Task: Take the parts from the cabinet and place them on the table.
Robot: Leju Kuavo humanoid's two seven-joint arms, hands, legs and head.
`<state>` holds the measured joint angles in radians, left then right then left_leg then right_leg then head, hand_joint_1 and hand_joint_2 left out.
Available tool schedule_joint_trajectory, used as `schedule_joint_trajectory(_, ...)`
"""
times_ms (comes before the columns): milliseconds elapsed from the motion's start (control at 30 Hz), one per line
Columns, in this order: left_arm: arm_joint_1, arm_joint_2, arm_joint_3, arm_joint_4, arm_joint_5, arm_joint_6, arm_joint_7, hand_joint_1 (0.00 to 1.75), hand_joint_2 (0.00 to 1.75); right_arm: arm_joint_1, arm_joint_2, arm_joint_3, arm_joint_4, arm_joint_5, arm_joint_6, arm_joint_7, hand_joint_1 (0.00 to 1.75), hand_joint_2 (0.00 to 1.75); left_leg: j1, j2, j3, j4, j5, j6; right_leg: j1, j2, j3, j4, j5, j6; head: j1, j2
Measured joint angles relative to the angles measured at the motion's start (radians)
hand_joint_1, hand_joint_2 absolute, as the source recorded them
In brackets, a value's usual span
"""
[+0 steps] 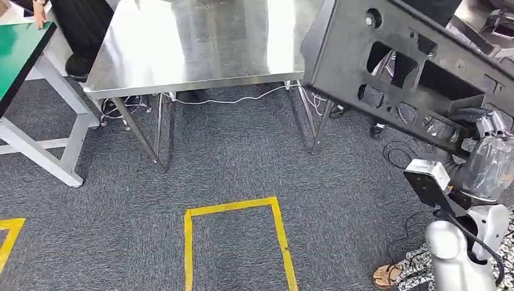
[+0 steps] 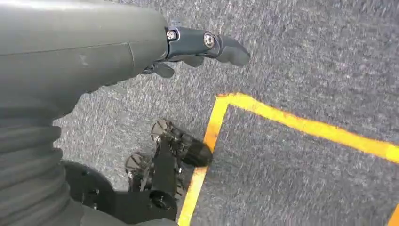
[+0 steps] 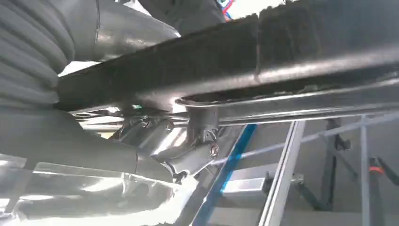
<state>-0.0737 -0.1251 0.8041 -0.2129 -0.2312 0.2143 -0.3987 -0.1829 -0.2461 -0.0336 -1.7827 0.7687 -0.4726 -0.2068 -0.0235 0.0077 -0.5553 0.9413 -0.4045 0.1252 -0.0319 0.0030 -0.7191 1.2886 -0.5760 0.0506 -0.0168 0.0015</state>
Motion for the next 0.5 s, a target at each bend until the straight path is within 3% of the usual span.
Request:
schedule_joint_trajectory(33, 0.001, -0.001, 0.0, 0.0, 0.0, 0.001, 0.001, 0.0, 1.75, -0.001, 0.0, 0.0, 0.002, -0.001, 0.0, 0.0, 1.75, 1.75, 0.001, -0.001, 0.0, 0.002, -0.002, -0.004, -0.003, -0.001, 0.009, -0.024, 0.019, 0.012, 0.001, 0.0)
schedule_joint_trajectory(67, 0.001, -0.003, 0.0, 0.0, 0.0, 0.002, 0.003, 0.0, 1.75, -0.003, -0.001, 0.0, 0.004, -0.002, 0.0, 0.0, 1.75, 1.75, 0.003, -0.002, 0.0, 0.006, -0.005, -0.011, -0.008, -0.002, 0.039, -0.085, 0.049, 0.026, 0.001, 0.0)
schedule_joint_trajectory(100, 0.002, -0.005, 0.0, 0.001, 0.0, 0.004, 0.003, 0.0, 1.75, -0.007, -0.001, 0.0, 0.004, -0.002, 0.0, -0.001, 1.75, 1.75, 0.007, -0.002, -0.003, 0.02, -0.013, -0.023, -0.015, -0.005, 0.094, -0.193, 0.094, 0.043, 0.001, 0.0)
schedule_joint_trajectory(133, 0.002, -0.005, 0.0, 0.001, 0.0, 0.004, 0.003, 0.0, 1.75, -0.011, -0.001, 0.0, 0.005, -0.002, 0.001, -0.001, 1.75, 1.75, 0.008, -0.003, -0.008, 0.037, -0.021, -0.035, -0.02, -0.01, 0.134, -0.27, 0.121, 0.053, 0.001, 0.0)
schedule_joint_trajectory(333, 0.002, -0.005, 0.0, 0.001, 0.0, 0.004, 0.003, 0.0, 1.75, -0.011, -0.001, 0.0, 0.005, -0.002, 0.001, -0.002, 1.75, 1.75, 0.007, -0.003, -0.009, 0.04, -0.023, -0.037, -0.02, -0.01, 0.138, -0.279, 0.122, 0.053, 0.002, 0.0)
schedule_joint_trajectory(367, 0.0, -0.001, 0.001, 0.0, 0.001, 0.005, 0.003, 0.0, 1.75, -0.015, 0.0, 0.0, 0.009, -0.003, 0.003, -0.003, 1.75, 1.75, 0.0, -0.002, -0.025, 0.063, -0.038, -0.054, -0.009, -0.006, 0.147, -0.282, 0.116, 0.033, 0.003, 0.0)
schedule_joint_trajectory(400, 0.0, -0.001, 0.002, 0.0, 0.002, 0.005, 0.003, 0.0, 1.75, -0.014, -0.001, 0.0, 0.009, -0.003, 0.003, -0.003, 1.75, 1.75, 0.0, -0.001, -0.028, 0.074, -0.041, -0.055, -0.013, -0.002, 0.142, -0.284, 0.117, 0.017, 0.001, 0.0)
schedule_joint_trajectory(433, 0.001, -0.001, 0.002, 0.001, 0.003, 0.007, 0.002, 0.0, 1.75, -0.019, 0.001, 0.005, 0.016, -0.005, 0.006, -0.003, 1.75, 1.75, 0.004, -0.001, -0.034, 0.078, -0.039, -0.056, -0.007, -0.001, 0.137, -0.275, 0.118, -0.004, -0.003, 0.0)
schedule_joint_trajectory(467, 0.001, 0.0, 0.003, 0.001, 0.005, 0.009, -0.001, 0.0, 1.75, -0.031, 0.002, 0.009, 0.023, -0.005, 0.006, -0.004, 1.75, 1.75, 0.018, -0.003, -0.064, 0.15, -0.092, -0.079, -0.016, 0.0, 0.14, -0.277, 0.12, -0.025, -0.008, 0.0)
schedule_joint_trajectory(500, 0.002, 0.0, 0.004, 0.001, 0.003, 0.009, -0.002, 0.0, 1.75, -0.037, 0.002, 0.013, 0.029, -0.005, 0.006, -0.004, 1.75, 1.75, 0.031, -0.003, -0.164, 0.354, -0.18, -0.094, -0.012, -0.001, 0.139, -0.277, 0.118, -0.028, -0.008, 0.0)
